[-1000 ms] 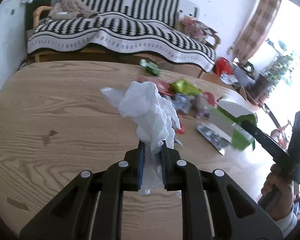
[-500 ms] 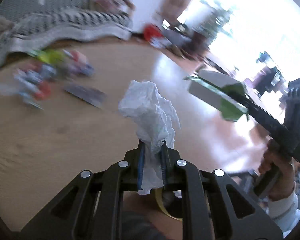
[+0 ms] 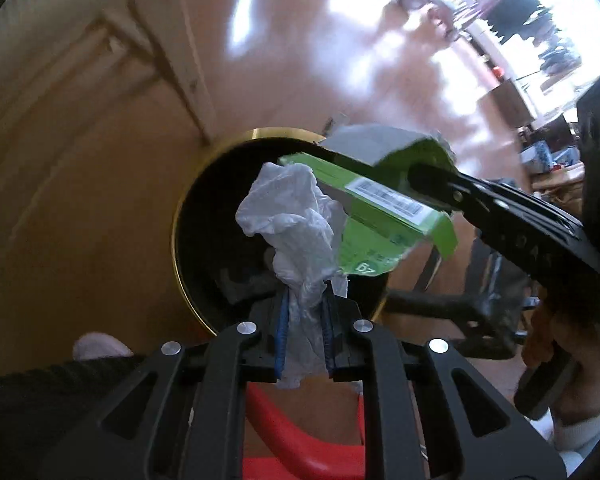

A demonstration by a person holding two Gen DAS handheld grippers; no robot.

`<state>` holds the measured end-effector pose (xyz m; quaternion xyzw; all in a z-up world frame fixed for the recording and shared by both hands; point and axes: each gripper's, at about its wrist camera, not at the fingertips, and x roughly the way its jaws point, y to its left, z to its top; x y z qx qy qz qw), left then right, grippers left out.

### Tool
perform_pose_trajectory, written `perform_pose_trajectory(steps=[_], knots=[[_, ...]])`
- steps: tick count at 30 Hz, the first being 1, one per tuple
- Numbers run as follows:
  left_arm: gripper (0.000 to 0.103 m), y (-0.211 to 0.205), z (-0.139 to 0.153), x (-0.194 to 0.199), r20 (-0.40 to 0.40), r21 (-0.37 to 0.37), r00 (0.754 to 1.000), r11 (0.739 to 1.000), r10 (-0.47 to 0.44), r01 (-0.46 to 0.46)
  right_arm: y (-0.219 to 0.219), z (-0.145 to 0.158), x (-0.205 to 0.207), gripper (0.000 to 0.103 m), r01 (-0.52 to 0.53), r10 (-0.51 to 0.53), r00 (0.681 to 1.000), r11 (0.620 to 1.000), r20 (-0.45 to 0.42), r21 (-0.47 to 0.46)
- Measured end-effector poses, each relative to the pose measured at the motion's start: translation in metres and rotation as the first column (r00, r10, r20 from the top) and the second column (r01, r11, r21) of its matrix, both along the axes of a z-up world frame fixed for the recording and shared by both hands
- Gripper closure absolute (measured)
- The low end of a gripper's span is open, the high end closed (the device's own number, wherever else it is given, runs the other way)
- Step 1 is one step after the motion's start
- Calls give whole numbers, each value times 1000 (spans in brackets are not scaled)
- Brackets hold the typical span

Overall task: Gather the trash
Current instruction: 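Carry tissue and green box over the bin and release both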

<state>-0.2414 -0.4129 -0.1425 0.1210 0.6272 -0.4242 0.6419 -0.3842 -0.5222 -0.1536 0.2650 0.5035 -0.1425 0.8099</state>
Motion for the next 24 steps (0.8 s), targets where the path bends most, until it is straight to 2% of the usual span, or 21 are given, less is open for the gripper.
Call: perform_pose_trajectory(steps=[4, 7, 19, 20, 21, 22, 23, 24], knots=[[89, 6, -13, 12, -60, -1, 997, 999, 51, -51, -4, -20, -5, 97, -9, 10, 999, 1000, -47, 23], [89, 8, -19, 14, -77, 1, 995, 998, 61, -61, -5, -21, 3, 97, -8, 9, 999, 1000, -52, 29], [89, 5, -20, 20, -72, 1, 996, 999, 51, -51, -8, -19, 15, 97, -6, 8, 999, 999, -39, 51], [88, 6, -19, 19, -69, 4, 996, 999, 54, -54, -9, -18, 15, 97, -5, 7, 999, 998, -32, 58], [83, 6, -17, 18, -59, 14, 996, 998, 68, -67, -11, -17, 14, 97, -3, 5, 1000, 998, -24, 62], [71, 6, -18, 19, -57, 27, 995, 996, 81, -80, -12, -14, 14, 85, 5, -4, 1000, 999, -21, 52], [25, 5, -18, 18, -60, 33, 994, 995, 93, -91, -15, -10, 14, 32, 12, -11, 1000, 999, -15, 44], [7, 7, -17, 19, -55, 28, 991, 993, 120, -119, -18, -6, 13, 11, 19, -19, 1000, 999, 1, 38]])
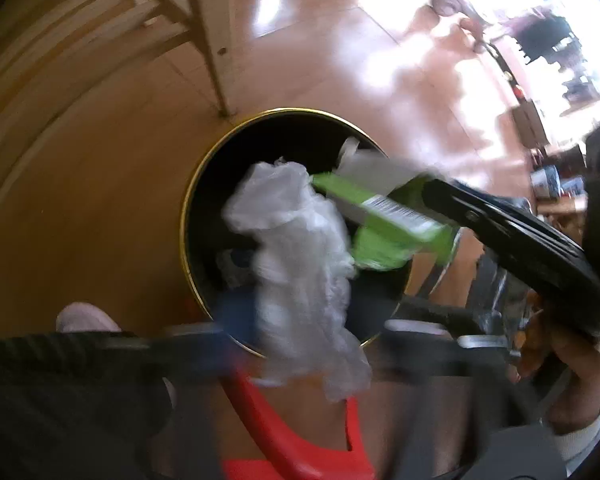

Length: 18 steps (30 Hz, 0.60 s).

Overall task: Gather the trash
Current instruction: 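Carry tissue and green box over the bin and release both, then bring both tools back over the table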

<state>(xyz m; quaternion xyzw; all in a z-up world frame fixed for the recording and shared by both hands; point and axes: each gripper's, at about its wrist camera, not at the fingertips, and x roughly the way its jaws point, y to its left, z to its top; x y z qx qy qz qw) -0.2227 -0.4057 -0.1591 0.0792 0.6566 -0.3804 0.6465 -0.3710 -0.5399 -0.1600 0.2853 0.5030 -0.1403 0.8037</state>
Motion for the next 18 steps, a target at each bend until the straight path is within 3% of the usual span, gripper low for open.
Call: perform_pose_trajectory(steps=[1, 5, 7, 10, 13, 16, 18], knots=[[6, 1, 1, 0, 5, -10, 1000, 1000, 4, -4, -3, 3, 0, 5, 4, -4, 1000, 1000, 11, 2], [6, -1, 22, -7, 57, -55, 997, 997, -43, 47, -18, 34, -3, 6, 48, -43, 994, 998, 99, -45], [6, 5, 50, -6, 124, -114, 991, 992, -49, 63, -21, 60, -3, 6, 78, -58, 983, 991, 174, -109], [6, 33, 102, 9, 259, -184, 965, 983, 28, 22, -11, 88, 13, 6, 66, -11, 970, 973, 241, -221], [6, 82, 143, 45, 360, -228, 917, 969, 174, -94, 12, 103, 51, 6, -7, 78, 956, 970, 282, -245], [6, 146, 165, 91, 454, -197, 828, 944, 328, -266, 46, 114, 104, 6, -112, 194, 928, 959, 319, -260], [6, 192, 169, 123, 469, -178, 778, 907, 419, -381, 73, 118, 139, 6, -178, 265, 903, 947, 338, -266]])
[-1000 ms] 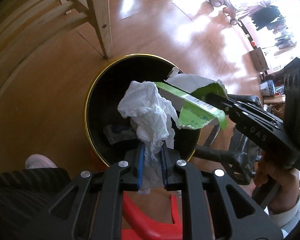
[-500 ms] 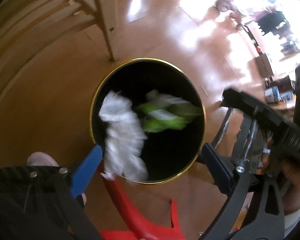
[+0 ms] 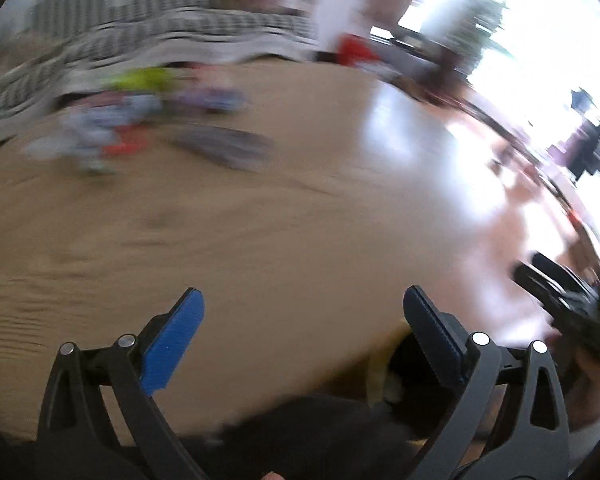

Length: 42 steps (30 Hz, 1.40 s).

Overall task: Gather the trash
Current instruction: 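Bring both tools back over the table, then grasp clear plastic bag with left tool while right tool grasps silver blister pack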

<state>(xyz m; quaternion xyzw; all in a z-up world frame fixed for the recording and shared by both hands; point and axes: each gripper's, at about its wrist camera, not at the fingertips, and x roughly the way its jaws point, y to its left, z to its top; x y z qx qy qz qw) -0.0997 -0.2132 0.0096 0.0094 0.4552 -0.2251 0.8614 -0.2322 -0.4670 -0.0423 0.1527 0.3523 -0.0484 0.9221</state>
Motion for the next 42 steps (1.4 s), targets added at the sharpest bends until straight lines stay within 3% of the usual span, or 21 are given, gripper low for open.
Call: perform_pose_trajectory(steps=[2, 6, 10, 14, 18, 24, 30, 31, 32, 33, 34, 36, 39, 42], knots=[[6, 44, 1, 30, -7, -1, 994, 994, 108, -108, 28, 10, 38, 6, -64, 64, 998, 998, 14, 7], [6, 135, 14, 88, 31, 19, 948, 948, 316, -317, 74, 24, 108, 6, -178, 179, 983, 984, 43, -14], [6, 176, 15, 141, 54, 104, 933, 928, 355, -359, 112, 28, 174, 6, -269, 271, 962, 961, 29, -59], [6, 190, 4, 186, 35, 152, 943, 931, 331, -333, 136, 27, 219, 6, -337, 338, 941, 938, -1, -85], [6, 189, -5, 220, 12, 160, 968, 955, 251, -250, 149, 20, 254, 6, -376, 376, 926, 923, -24, -78], [6, 178, -33, 264, -36, 194, 990, 973, 136, -126, 154, 8, 281, 6, -414, 410, 910, 909, -66, -55], [7, 180, -42, 282, -51, 136, 995, 988, 86, -78, 159, 1, 298, 6, -449, 444, 892, 892, -86, -47], [9, 181, -43, 283, -52, 129, 996, 989, 75, -68, 159, -1, 300, 7, -452, 447, 890, 891, -93, -40], [25, 180, -45, 284, -57, 124, 996, 990, 71, -64, 159, -3, 301, 16, -452, 448, 889, 892, -95, -22], [49, 181, -47, 287, -78, 111, 994, 991, 76, -67, 158, -5, 302, 33, -452, 450, 887, 892, -100, -1], [54, 182, -47, 288, -73, 107, 994, 991, 84, -76, 157, -6, 303, 43, -444, 442, 892, 896, -95, -1], [87, 184, -48, 291, -93, 83, 992, 994, 82, -74, 159, -6, 305, 79, -438, 436, 895, 899, -95, 2], [100, 186, -47, 290, -91, 56, 991, 994, 95, -90, 158, -4, 302, 92, -427, 426, 901, 904, -79, 9], [101, 192, -42, 284, -82, 39, 988, 991, 131, -128, 156, 3, 297, 98, -418, 417, 907, 909, -58, 8]])
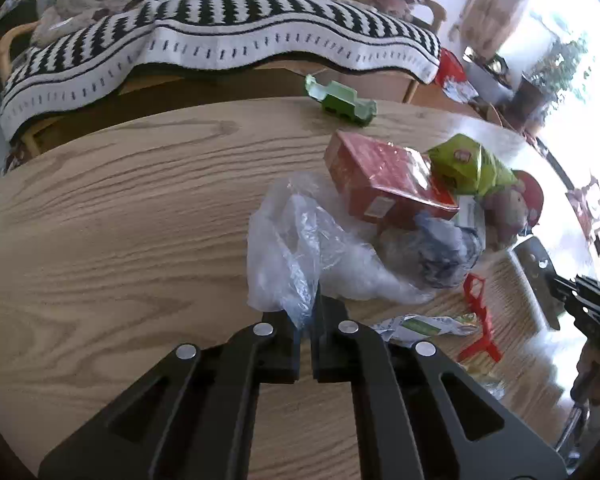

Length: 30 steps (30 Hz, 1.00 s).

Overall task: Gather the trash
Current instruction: 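Grasp clear plastic bag with left tool while right tool grasps silver blister pack, then carry plastic bag and blister pack over the bin and release both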

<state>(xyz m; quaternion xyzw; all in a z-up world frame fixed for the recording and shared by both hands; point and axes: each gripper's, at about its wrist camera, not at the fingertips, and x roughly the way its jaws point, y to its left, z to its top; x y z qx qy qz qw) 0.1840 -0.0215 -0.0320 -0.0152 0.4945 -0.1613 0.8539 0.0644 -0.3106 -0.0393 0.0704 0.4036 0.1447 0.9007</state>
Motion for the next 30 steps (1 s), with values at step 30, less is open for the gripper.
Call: perform_pose_trajectory(steps=[30], knots=[[101, -34, 128, -151, 178, -2, 982, 998, -57, 58, -32, 79, -97, 98, 88, -91, 992, 995, 86, 46]])
